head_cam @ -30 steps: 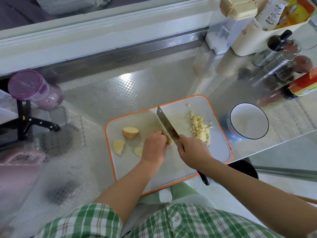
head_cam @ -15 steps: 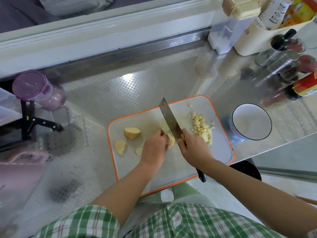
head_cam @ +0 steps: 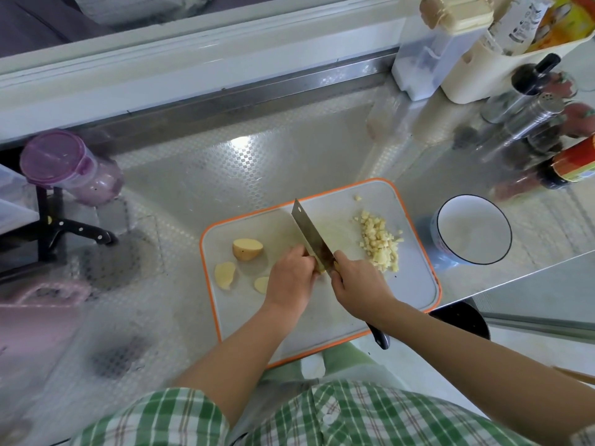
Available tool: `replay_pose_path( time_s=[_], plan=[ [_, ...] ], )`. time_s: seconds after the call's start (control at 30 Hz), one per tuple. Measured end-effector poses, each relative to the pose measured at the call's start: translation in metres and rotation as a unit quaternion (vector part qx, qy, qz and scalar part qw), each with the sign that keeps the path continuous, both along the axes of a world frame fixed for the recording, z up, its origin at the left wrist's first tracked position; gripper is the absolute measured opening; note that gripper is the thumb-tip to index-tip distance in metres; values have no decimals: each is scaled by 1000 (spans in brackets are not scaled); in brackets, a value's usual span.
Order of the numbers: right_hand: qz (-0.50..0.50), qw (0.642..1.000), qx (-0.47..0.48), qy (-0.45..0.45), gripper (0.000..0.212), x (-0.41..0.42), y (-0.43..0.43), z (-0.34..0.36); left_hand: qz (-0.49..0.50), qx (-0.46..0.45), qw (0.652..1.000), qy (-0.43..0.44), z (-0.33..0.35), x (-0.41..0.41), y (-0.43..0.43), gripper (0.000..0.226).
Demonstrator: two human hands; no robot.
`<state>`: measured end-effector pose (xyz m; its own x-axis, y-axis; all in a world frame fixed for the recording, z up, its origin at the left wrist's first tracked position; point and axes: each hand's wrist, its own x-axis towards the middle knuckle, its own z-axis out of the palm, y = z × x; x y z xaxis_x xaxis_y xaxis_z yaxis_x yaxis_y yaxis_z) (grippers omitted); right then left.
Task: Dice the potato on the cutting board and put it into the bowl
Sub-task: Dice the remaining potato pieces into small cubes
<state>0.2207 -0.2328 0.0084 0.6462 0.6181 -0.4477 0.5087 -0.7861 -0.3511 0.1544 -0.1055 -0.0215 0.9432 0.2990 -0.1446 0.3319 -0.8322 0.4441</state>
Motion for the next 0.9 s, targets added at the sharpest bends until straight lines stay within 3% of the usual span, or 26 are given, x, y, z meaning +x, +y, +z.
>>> replay_pose_path(
  time_s=[0.43,0.9],
  plan=[
    [-15,999,43,-11,10,7,1,6,27,-17,999,-20,2,-12,7,21],
    [-4,1000,-8,-8,10,-7,7,-4,15,-6,1000,-10,-4,-7,7,4]
  ],
)
